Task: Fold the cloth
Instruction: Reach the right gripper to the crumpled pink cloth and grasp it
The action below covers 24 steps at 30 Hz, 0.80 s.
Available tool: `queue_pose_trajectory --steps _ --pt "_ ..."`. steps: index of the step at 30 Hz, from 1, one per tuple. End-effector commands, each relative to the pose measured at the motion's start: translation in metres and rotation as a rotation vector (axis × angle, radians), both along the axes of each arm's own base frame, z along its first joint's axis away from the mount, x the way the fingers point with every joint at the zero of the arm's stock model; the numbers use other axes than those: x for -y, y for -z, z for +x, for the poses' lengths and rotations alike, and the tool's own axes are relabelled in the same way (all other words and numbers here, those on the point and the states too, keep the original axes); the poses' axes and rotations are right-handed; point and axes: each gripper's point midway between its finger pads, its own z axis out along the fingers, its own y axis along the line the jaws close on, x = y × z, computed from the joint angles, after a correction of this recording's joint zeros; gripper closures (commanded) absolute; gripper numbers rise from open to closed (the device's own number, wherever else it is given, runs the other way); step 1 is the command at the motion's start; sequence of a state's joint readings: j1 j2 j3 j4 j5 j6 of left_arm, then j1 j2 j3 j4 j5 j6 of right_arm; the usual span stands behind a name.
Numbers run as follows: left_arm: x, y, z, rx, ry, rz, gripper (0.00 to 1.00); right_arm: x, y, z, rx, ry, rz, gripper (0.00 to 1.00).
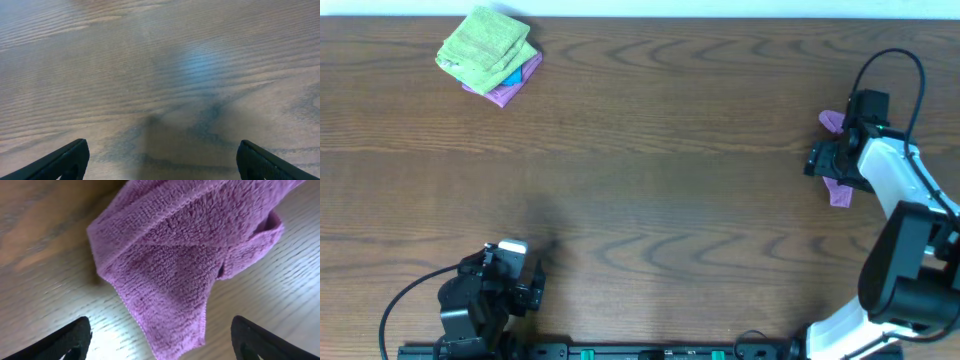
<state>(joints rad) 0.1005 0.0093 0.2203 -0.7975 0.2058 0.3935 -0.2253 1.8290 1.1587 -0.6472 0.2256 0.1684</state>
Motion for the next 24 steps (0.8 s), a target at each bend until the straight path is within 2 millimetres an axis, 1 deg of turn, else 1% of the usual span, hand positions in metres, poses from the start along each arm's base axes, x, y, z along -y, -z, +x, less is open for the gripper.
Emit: queue_pose_trajectory --steps 1,8,14,15,16,19,21,22,23,24 --pt "0.001 0.02 -0.007 -0.061 0.003 0.001 0.05 0.007 0.003 0.003 0.015 0.077 -0.001 0.14" --pt "0.001 0.02 -0.007 -0.061 0.003 0.001 0.05 0.006 0.009 0.003 0.016 0.121 0.014 0.16" --pt "0.001 0.02 -0.007 -0.061 0.003 0.001 0.05 0.006 0.024 -0.001 -0.015 0.156 0.027 0.18" --pt "0.001 0.02 -0.007 -0.061 0.003 0.001 0.05 0.006 0.026 -0.002 -0.02 0.157 0.029 0.18" --pt "0.001 0.02 -0.007 -0.061 0.003 0.001 0.05 0.006 0.029 -0.003 -0.025 0.16 0.03 0.21" --pt "0.001 0.02 -0.007 -0.061 0.003 0.001 0.05 0.006 0.029 -0.003 -0.027 0.159 0.03 0.39" --pt "0.001 0.02 -0.007 -0.061 0.003 0.001 0.05 0.005 0.028 -0.003 -0.028 0.157 0.03 0.48" --pt "0.001 0.02 -0.007 -0.061 0.003 0.001 0.05 0.004 0.028 -0.003 -0.028 0.156 0.031 0.57" --pt "0.001 0.02 -0.007 -0.061 0.003 0.001 0.05 0.002 0.027 -0.003 -0.029 0.152 0.033 0.69" --pt "0.001 0.02 -0.007 -0.061 0.003 0.001 0.05 0.0 0.025 -0.003 -0.026 0.146 0.033 0.96"
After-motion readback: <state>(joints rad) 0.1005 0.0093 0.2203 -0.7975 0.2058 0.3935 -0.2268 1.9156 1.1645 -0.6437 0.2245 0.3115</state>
